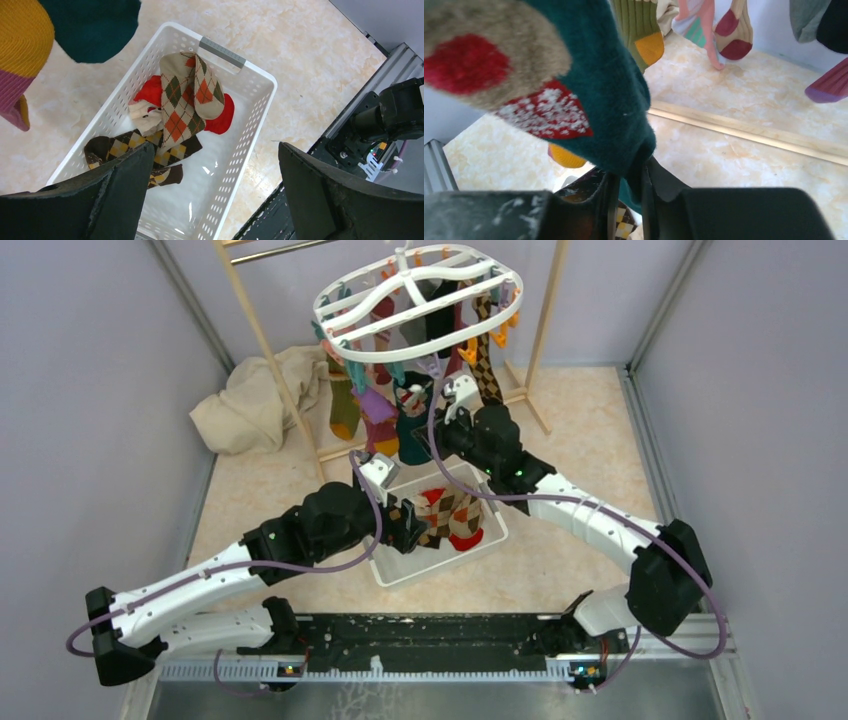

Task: Remove the socks clipped to the hanger
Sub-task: Remove the sock from the hanger.

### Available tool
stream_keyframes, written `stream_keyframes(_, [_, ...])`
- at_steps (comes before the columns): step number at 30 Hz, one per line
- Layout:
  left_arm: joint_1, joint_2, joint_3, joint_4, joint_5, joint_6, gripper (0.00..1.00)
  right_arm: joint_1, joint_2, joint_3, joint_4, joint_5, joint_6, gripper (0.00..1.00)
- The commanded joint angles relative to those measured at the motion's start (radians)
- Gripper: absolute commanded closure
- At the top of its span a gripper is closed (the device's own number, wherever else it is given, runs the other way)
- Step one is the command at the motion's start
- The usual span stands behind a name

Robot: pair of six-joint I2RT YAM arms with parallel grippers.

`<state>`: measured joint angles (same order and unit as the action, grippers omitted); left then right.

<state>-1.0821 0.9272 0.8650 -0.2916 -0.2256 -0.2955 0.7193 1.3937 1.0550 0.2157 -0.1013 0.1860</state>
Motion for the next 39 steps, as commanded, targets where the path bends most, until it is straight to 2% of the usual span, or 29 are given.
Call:
stream_keyframes(1, [0.0,-0.008,-0.009,0.011,-0.004,-0.006,0.01,-0.007,-0.094,0.028,0.036,-0.034,-0.002,0.86])
stream_keyframes(3, [-0.001,-0.005,-0.009,0.014,-0.002,-0.007,0.01,-0.008,-0.111,0.028,0.024,-0.04,-0.003,1.0])
stream_keyframes(11, [0.0,-0.011,-0.021,0.021,-0.009,-0.007,0.01,-0.006,-0.2,0.034,-0.062,-0.049,0.004,1.0])
stream_keyframes(20, [-0.001,-0.009,-0.031,0.057,0.008,0.002,0.01,-0.007,-0.285,0.089,-0.281,-0.072,-0.006,1.0])
stream_keyframes(25, [0.0,-0.007,-0.034,0.102,0.025,0.012,0.01,-0.007,-0.311,0.094,-0.331,-0.138,0.007,1.0])
stream_keyframes(32, [-0.001,-0.037,-0.098,0.251,0.074,0.044,0.01,-0.007,-0.317,0.1,-0.345,-0.263,0.057,1.0])
stream_keyframes(39, [0.002,-0.084,-0.197,0.441,0.039,0.095,0.01,-0.011,-0.302,0.103,-0.342,-0.338,0.091,1.0])
